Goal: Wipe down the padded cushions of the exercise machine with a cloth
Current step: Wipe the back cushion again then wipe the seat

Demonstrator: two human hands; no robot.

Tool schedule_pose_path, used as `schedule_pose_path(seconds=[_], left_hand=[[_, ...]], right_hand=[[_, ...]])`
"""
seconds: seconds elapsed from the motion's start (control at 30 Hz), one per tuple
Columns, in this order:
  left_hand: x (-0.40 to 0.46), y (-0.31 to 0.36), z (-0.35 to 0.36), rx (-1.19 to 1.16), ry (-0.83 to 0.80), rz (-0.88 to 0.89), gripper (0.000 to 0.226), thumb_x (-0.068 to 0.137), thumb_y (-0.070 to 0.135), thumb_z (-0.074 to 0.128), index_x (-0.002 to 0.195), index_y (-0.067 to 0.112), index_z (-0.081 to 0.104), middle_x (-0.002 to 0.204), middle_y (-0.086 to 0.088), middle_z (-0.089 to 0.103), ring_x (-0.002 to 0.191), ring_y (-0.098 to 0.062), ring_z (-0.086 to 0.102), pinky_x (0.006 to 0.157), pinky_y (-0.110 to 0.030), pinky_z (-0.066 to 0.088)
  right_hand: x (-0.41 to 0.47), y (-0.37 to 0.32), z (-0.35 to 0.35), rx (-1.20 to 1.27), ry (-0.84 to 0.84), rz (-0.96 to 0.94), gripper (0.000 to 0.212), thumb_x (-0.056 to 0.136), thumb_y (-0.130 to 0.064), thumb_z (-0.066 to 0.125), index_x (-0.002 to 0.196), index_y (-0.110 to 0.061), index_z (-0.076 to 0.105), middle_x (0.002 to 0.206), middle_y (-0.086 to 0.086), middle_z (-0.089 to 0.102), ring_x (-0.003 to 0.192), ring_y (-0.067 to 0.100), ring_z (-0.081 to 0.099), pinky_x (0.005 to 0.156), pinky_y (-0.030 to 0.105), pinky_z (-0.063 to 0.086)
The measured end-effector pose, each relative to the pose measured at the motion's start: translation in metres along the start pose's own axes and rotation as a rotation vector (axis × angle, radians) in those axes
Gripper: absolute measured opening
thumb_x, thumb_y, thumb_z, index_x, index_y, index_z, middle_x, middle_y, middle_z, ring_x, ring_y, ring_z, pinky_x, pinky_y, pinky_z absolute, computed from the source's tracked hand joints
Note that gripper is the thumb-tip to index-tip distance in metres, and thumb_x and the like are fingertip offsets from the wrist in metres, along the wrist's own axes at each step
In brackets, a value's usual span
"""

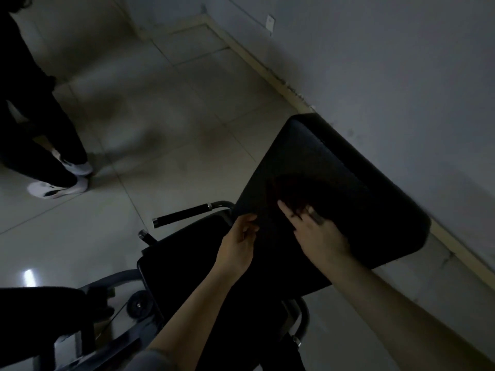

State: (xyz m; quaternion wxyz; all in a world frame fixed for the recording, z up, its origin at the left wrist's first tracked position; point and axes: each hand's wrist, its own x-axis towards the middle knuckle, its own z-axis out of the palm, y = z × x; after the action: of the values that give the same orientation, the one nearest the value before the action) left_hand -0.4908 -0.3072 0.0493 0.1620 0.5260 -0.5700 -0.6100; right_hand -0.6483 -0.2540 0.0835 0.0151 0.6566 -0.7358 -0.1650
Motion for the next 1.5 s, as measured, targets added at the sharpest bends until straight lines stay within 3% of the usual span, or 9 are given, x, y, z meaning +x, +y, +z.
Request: schedule_pose_path(seconds=[0.13,0.6,0.77,0.87,0.93,1.0,1.2,1.37,1.5], left_hand=[[0.015,0.0,-0.013,-0.091,0.029,-0.037,0.03,0.098,0.01,0.038,0.119,0.026,0.051,0.103,0.004,0.06,0.097,-0.014,0.059,0.08,-0.023,0.042],[0.024,-0.033,-0.006,-0.072,0.035,-0.107,0.026,0.096,0.019,0.044,0.12,0.027,0.052,0.106,0.003,0.06,0.103,-0.02,0.059,0.092,-0.038,0.048],[0.033,-0.033,-0.001,-0.106,-0.008,-0.117,0.031,0.097,0.02,0.042,0.127,0.025,0.048,0.115,0.002,0.058,0.111,-0.018,0.056,0.098,-0.038,0.046],[0.035,-0.039,0.004,-0.128,-0.002,-0.126,0.03,0.096,0.02,0.044,0.125,0.028,0.049,0.116,0.004,0.058,0.115,-0.017,0.055,0.103,-0.043,0.043],[0.035,-0.046,0.001,-0.155,0.012,-0.155,0.027,0.094,0.023,0.046,0.116,0.037,0.05,0.117,0.004,0.06,0.114,-0.018,0.057,0.102,-0.047,0.044],[0.031,-0.05,-0.005,-0.175,0.025,-0.179,0.026,0.095,0.021,0.045,0.114,0.038,0.049,0.117,0.004,0.061,0.113,-0.019,0.058,0.102,-0.047,0.044],[0.025,-0.067,-0.037,-0.178,0.068,-0.252,0.024,0.098,0.019,0.042,0.117,0.031,0.049,0.121,0.003,0.056,0.112,-0.016,0.055,0.099,-0.033,0.043],[0.022,-0.091,-0.044,0.091,0.049,-0.249,0.046,0.091,0.026,0.057,0.134,0.019,0.044,0.127,0.002,0.051,0.109,-0.01,0.05,0.087,-0.025,0.041],[0.033,-0.125,-0.045,0.473,0.053,-0.329,0.081,0.079,0.036,0.07,0.145,0.025,0.026,0.157,-0.006,0.012,0.143,-0.029,0.011,0.111,-0.052,0.023]], right_hand=[[0.069,-0.013,-0.019,-0.101,-0.081,-0.054,0.068,0.1,-0.03,0.035,0.15,-0.02,-0.01,0.159,0.006,0.009,0.146,0.022,0.007,0.115,0.038,0.019],[0.003,-0.037,0.05,-0.241,-0.391,-0.353,0.059,0.102,-0.024,0.026,0.152,-0.012,-0.004,0.159,0.008,0.002,0.146,0.026,0.001,0.116,0.04,0.011],[-0.061,-0.025,0.064,-0.157,-0.363,-0.255,0.083,0.023,-0.047,0.09,0.103,-0.028,0.075,0.091,-0.005,0.075,0.089,0.013,0.07,0.069,0.027,0.054],[-0.049,-0.026,0.063,-0.062,-0.355,-0.09,0.1,0.041,-0.064,0.08,0.131,-0.033,0.05,0.108,-0.022,0.064,0.114,-0.009,0.053,0.092,0.013,0.032],[-0.018,-0.033,0.049,-0.199,-0.343,-0.263,0.079,0.071,-0.051,0.071,0.136,-0.013,0.048,0.13,-0.002,0.059,0.126,0.009,0.049,0.106,0.025,0.024],[0.023,-0.034,0.035,-0.231,-0.35,-0.404,0.058,0.1,-0.025,0.035,0.149,-0.004,0.011,0.158,0.011,0.016,0.145,0.023,0.015,0.116,0.035,0.011],[0.113,-0.065,0.029,-0.113,-0.276,-0.185,0.064,0.099,-0.011,0.031,0.151,-0.015,-0.005,0.159,0.006,-0.004,0.146,0.026,0.001,0.117,0.041,0.016],[0.085,-0.083,0.085,-0.343,-0.318,-0.411,0.066,0.1,-0.023,0.031,0.149,-0.006,-0.01,0.158,0.01,-0.012,0.146,0.029,-0.004,0.118,0.047,0.01],[0.01,-0.079,0.133,-0.372,-0.403,-0.549,0.07,0.099,-0.026,0.035,0.148,-0.001,-0.007,0.158,0.016,-0.006,0.144,0.035,-0.001,0.116,0.049,0.014]])
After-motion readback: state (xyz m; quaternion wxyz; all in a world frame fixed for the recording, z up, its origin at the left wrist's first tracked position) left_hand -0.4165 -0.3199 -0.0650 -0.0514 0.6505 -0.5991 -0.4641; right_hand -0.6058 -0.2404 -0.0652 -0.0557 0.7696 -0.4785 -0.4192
